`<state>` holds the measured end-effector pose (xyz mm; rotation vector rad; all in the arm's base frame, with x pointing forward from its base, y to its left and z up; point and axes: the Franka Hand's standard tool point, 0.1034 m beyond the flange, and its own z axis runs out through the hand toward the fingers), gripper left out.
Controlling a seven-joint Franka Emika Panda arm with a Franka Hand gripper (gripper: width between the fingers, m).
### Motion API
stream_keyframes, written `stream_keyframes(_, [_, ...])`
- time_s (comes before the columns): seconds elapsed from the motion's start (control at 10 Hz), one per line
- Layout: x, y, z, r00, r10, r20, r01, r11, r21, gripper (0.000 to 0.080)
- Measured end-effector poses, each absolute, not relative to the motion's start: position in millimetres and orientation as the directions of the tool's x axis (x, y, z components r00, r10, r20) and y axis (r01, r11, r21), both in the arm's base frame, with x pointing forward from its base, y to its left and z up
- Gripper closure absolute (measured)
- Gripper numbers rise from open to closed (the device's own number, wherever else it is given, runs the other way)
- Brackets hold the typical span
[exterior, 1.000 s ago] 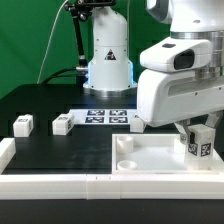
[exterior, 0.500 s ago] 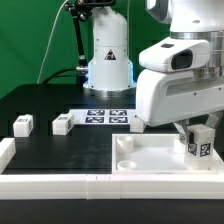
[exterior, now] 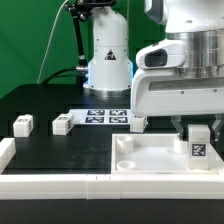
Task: Assemble one leg
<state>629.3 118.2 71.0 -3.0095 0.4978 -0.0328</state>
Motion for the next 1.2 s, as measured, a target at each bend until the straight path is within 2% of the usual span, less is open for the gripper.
stream_keyframes(0.3, [630.0, 107.4, 70.3, 0.831, -0.556, 0.003, -0.554, -0.829, -0.071, 0.0503])
stream_keyframes(0.6, [629.7, 100.7, 70.0, 0.779, -0.627, 0.009, -0.626, -0.778, -0.052, 0.0501])
stream_keyframes(0.8, [629.5, 101.2, 69.5, 0.783, -0.622, 0.008, -0.621, -0.782, -0.052, 0.0252])
stream_keyframes(0.9, [629.5, 101.2, 69.4, 0.783, -0.622, 0.008, -0.621, -0.782, -0.051, 0.0179])
stream_keyframes(1.2, [629.4, 101.2, 69.3, 0.783, -0.622, 0.008, -0.621, -0.782, -0.051, 0.0156])
